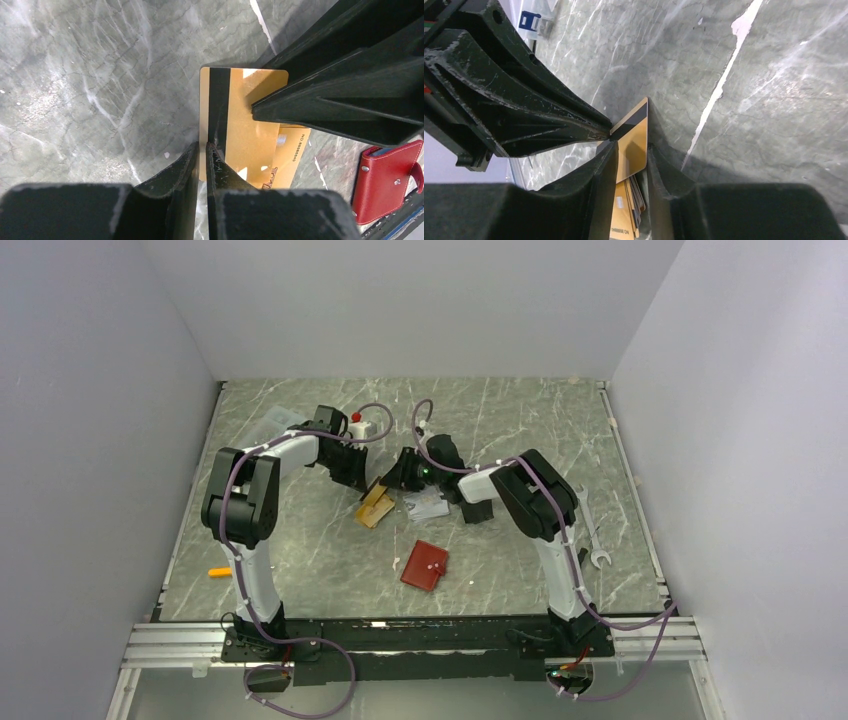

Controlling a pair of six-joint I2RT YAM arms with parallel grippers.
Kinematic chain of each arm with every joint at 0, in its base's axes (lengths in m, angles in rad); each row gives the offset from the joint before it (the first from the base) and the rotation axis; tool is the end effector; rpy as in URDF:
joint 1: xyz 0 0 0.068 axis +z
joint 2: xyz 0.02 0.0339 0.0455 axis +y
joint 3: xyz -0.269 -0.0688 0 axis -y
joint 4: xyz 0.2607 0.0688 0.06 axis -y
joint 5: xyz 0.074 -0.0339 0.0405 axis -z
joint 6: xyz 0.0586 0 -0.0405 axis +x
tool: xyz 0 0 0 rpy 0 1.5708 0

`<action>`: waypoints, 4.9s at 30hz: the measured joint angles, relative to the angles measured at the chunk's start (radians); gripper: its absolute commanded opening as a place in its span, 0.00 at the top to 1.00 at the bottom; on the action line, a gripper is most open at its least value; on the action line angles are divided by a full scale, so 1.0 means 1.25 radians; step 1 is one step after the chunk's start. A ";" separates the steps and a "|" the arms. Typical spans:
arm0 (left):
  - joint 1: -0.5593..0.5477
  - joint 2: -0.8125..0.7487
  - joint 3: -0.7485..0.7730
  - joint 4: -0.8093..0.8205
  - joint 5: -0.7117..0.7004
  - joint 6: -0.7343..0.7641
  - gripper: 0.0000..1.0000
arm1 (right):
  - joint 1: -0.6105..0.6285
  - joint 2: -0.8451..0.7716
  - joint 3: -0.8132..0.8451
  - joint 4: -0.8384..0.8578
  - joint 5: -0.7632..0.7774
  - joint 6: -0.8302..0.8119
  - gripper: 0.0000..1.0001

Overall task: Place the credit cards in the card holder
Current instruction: Pick up the credit card from the center of the board.

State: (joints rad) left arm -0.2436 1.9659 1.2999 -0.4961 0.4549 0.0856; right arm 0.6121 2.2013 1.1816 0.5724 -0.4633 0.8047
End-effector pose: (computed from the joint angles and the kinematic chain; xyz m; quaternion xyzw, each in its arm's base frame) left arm 0.3974 -0.1253 0.1317 0.2015 0.9336 -0.2357 0.1797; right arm 0.3780 0.2974 0.0854 -0.0425 0.8317 0.4849 0.2673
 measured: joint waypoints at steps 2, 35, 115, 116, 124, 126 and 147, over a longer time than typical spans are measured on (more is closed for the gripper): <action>0.000 -0.001 -0.003 0.002 0.005 0.000 0.84 | 0.007 0.007 0.005 0.001 0.004 0.009 0.82; 0.192 -0.280 0.061 -0.179 0.506 -0.215 0.22 | 0.340 -0.538 0.012 -0.367 0.425 -0.530 1.00; 0.171 -0.314 0.039 -0.263 0.581 -0.291 1.00 | 0.592 -0.095 -0.046 0.614 0.977 -1.987 1.00; 0.171 -0.315 0.039 -0.262 0.582 -0.290 1.00 | 0.593 -0.093 -0.043 0.616 0.978 -1.987 1.00; 0.169 -0.315 0.042 -0.261 0.594 -0.289 1.00 | 0.594 -0.078 -0.019 0.626 1.002 -1.965 0.42; 0.165 -0.315 0.044 -0.261 0.615 -0.292 1.00 | 0.594 -0.081 -0.015 0.602 1.017 -1.931 0.33; 0.188 -0.357 0.013 0.194 0.689 -0.616 1.00 | 0.370 -0.702 -0.120 -0.250 0.708 -0.726 0.24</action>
State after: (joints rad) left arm -0.0082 1.5200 1.3167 -0.2531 1.3159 -0.6842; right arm 1.0744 1.3235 1.0317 0.2596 0.4221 -0.1024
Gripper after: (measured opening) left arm 0.010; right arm 0.760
